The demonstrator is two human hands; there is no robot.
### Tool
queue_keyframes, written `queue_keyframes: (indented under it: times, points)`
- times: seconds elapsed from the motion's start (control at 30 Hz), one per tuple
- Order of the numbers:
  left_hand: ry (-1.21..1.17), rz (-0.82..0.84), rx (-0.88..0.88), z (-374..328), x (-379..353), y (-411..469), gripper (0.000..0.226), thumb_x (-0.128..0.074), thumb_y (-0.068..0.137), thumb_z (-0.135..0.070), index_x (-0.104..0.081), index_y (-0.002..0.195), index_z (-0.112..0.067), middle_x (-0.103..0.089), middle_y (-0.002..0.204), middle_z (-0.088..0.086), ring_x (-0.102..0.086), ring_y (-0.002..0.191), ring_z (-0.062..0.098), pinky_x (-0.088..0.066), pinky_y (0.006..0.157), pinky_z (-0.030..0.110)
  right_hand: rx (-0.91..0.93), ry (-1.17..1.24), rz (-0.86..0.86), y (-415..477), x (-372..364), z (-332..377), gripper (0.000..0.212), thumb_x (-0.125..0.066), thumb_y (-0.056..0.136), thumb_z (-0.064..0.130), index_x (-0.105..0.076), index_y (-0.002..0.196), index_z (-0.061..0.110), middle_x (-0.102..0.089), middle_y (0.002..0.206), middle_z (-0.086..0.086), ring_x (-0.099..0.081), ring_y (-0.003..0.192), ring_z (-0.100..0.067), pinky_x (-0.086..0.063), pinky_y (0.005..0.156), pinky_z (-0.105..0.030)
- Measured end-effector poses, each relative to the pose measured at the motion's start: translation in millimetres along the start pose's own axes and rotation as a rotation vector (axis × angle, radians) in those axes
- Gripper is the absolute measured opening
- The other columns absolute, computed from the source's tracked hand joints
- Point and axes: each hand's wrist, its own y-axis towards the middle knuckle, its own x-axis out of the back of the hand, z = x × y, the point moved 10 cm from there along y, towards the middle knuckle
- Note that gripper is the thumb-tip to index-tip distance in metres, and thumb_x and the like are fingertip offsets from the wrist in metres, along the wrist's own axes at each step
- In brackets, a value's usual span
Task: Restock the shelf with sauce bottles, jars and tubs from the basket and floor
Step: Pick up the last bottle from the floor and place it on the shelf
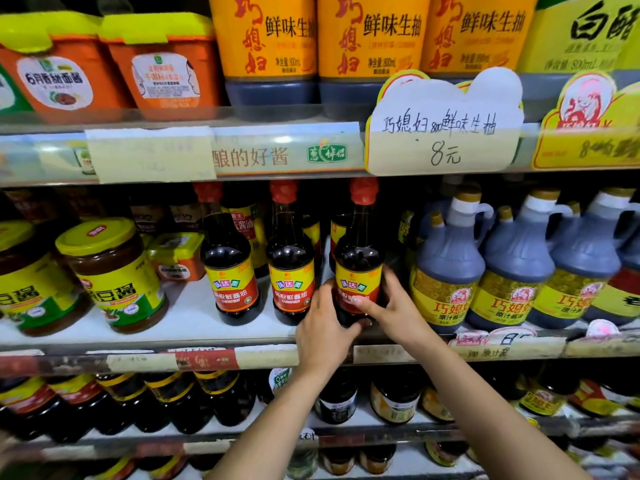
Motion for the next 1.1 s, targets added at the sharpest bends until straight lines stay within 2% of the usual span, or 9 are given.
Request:
queue_keyframes:
  times: [0.13, 0.27, 0.33, 0.47, 0.57, 0.7, 0.8, 0.97, 1.1]
  points:
    - [0.062, 0.055, -0.064, -2.8, -3.3, -0.4, 0.069, -0.064, 0.079, -0.041, -0.030, 0.135, -0.022, -0.046, 0.132, -0.005, -0.048, 0.120, 0.018, -0.043, 0.088, 0.032, 0.021, -0.078, -0.038, -4.8, 2.6, 3.3, 0.073, -0.073, 0.074, 0.030, -0.036, 0.137, 0.021, -0.056, 0.120, 0.015, -0.054, 0.109, 0.007, -0.045, 0.090, -0.013]
    - [0.066, 0.140, -0.076, -3.9, -9.8, 3.2, 0.072, -0.063, 0.079, -0.030, -0.024, 0.139, -0.022, -0.053, 0.128, -0.002, -0.053, 0.115, 0.021, -0.044, 0.087, 0.033, 0.053, -0.156, -0.208, -9.5, 8.5, 9.4, 0.084, -0.084, 0.062, 0.028, -0.038, 0.131, 0.020, -0.055, 0.110, 0.013, -0.055, 0.098, 0.000, -0.042, 0.078, -0.007]
    - [0.038, 0.163, -0.054, -1.8, -11.3, 4.6, 0.072, -0.063, 0.079, -0.027, -0.025, 0.140, -0.022, -0.055, 0.127, -0.001, -0.054, 0.113, 0.021, -0.045, 0.086, 0.032, 0.040, -0.156, -0.242, -8.8, 10.4, 9.7, 0.081, -0.084, 0.061, 0.028, -0.040, 0.128, 0.018, -0.056, 0.107, 0.010, -0.055, 0.097, -0.004, -0.041, 0.076, -0.009]
    - [-0.037, 0.082, -0.043, 1.6, -4.8, 4.8, 0.058, -0.069, 0.076, -0.025, -0.041, 0.126, -0.015, -0.057, 0.122, 0.003, -0.054, 0.112, 0.021, -0.046, 0.089, 0.030, 0.011, -0.162, -0.184, -5.2, 7.8, 6.7, 0.075, -0.082, 0.065, 0.028, -0.042, 0.128, 0.018, -0.058, 0.105, 0.009, -0.056, 0.096, -0.006, -0.041, 0.074, -0.008]
    - [-0.087, 0.043, -0.060, 3.4, -1.3, 5.7, 0.058, -0.073, 0.073, -0.026, -0.046, 0.123, -0.013, -0.058, 0.119, 0.003, -0.054, 0.110, 0.018, -0.044, 0.090, 0.025, 0.000, -0.142, -0.136, -4.2, 5.0, 4.6, 0.074, -0.079, 0.069, 0.026, -0.039, 0.131, 0.019, -0.056, 0.106, 0.011, -0.055, 0.097, -0.003, -0.041, 0.076, -0.007]
    - [-0.113, 0.010, -0.077, 4.0, 2.7, 4.3, 0.057, -0.077, 0.070, -0.030, -0.050, 0.118, -0.014, -0.062, 0.112, 0.001, -0.058, 0.102, 0.016, -0.044, 0.083, 0.020, -0.011, -0.115, -0.058, -1.8, 2.0, 0.6, 0.072, -0.076, 0.073, 0.024, -0.039, 0.134, 0.017, -0.058, 0.121, 0.003, -0.055, 0.110, -0.008, -0.045, 0.095, -0.025]
    - [-0.128, -0.021, -0.055, 5.8, 5.5, 2.4, 0.054, -0.079, 0.068, -0.029, -0.053, 0.113, -0.013, -0.064, 0.108, 0.000, -0.060, 0.099, 0.015, -0.048, 0.082, 0.023, -0.013, -0.099, -0.006, -2.0, -1.9, 1.2, 0.069, -0.072, 0.077, 0.021, -0.037, 0.136, 0.016, -0.057, 0.124, 0.001, -0.054, 0.114, -0.010, -0.044, 0.099, -0.030]
    - [-0.150, -0.053, -0.046, 7.3, 5.7, 1.8, 0.053, -0.081, 0.065, -0.027, -0.054, 0.110, -0.014, -0.068, 0.104, 0.001, -0.064, 0.095, 0.014, -0.053, 0.082, 0.027, -0.009, -0.083, 0.050, -3.9, -6.4, 4.1, 0.065, -0.066, 0.082, 0.017, -0.033, 0.138, 0.021, -0.053, 0.123, 0.006, -0.050, 0.116, -0.008, -0.042, 0.098, -0.027]
    - [-0.153, -0.026, -0.040, 8.8, 4.1, 3.0, 0.055, -0.080, 0.067, -0.025, -0.054, 0.115, -0.014, -0.066, 0.109, 0.001, -0.061, 0.101, 0.014, -0.050, 0.088, 0.028, -0.012, -0.123, 0.005, -4.8, -0.9, 1.5, 0.062, -0.071, 0.079, 0.024, -0.040, 0.133, 0.020, -0.057, 0.121, 0.006, -0.054, 0.113, -0.007, -0.043, 0.100, -0.030]
